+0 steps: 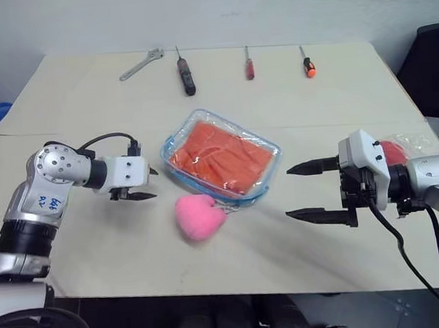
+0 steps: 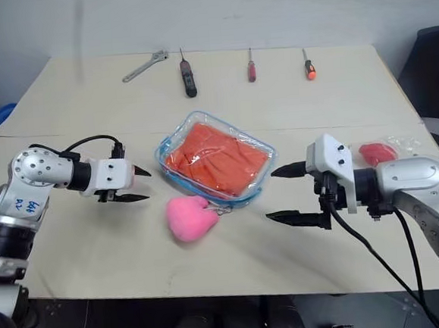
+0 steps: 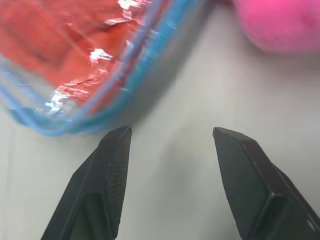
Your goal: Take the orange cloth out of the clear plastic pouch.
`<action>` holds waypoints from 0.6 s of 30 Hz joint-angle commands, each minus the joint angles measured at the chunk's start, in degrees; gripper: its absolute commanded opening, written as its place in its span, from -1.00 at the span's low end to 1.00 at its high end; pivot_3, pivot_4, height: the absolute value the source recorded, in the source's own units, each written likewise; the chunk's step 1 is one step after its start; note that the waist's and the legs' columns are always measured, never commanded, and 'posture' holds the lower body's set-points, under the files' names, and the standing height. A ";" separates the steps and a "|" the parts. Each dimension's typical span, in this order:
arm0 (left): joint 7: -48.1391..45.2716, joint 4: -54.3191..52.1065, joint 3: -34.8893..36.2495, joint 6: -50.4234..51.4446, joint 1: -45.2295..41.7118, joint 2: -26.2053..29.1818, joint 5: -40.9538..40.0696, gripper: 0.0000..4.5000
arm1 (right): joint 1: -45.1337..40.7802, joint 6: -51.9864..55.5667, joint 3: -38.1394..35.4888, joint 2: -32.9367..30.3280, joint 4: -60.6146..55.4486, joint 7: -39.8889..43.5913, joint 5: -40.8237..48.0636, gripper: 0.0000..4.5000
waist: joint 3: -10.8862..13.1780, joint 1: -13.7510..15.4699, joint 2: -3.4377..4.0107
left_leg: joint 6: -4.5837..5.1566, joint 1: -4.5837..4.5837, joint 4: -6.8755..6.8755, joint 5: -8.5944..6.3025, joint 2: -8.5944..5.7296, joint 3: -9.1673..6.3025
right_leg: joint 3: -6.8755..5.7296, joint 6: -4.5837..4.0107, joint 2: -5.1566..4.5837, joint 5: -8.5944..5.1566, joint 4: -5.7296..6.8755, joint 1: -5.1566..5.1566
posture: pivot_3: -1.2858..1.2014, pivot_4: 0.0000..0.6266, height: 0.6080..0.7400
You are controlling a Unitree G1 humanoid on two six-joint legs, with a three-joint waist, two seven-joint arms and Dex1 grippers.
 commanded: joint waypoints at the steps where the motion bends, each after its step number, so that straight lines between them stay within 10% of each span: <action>1: 1.74 11.77 -0.89 -11.38 -6.88 -2.30 2.43 0.23 | 0.24 0.25 -2.24 -0.16 -1.79 -0.63 1.63 1.00 | 0.00 0.19 0.00 | 0.03 -0.01 0.01 0.00 -0.02 0.00 | -0.07 0.03 0.00 0.02 0.04 0.01 | 0.03 -0.52 1.00; 15: 13.41 39.75 -6.46 -27.37 -21.19 -9.22 15.00 0.23 | 3.62 2.96 -5.91 -1.16 -5.23 -3.65 4.59 1.00 | 0.00 -0.35 -0.02 | 0.32 -0.02 0.03 -0.08 -0.09 0.30 | -0.18 0.25 0.03 0.14 0.03 -0.02 | 0.03 -0.52 1.00; 18: 15.01 40.79 -6.82 -27.80 -21.70 -9.91 16.06 -0.04 | 3.90 3.83 -6.62 -1.20 -5.89 -4.27 5.95 1.00 | 0.01 -0.29 -0.02 | 0.33 -0.03 0.04 -0.09 -0.10 0.30 | -0.17 0.27 0.02 0.15 0.03 -0.02 | 0.03 -0.52 1.00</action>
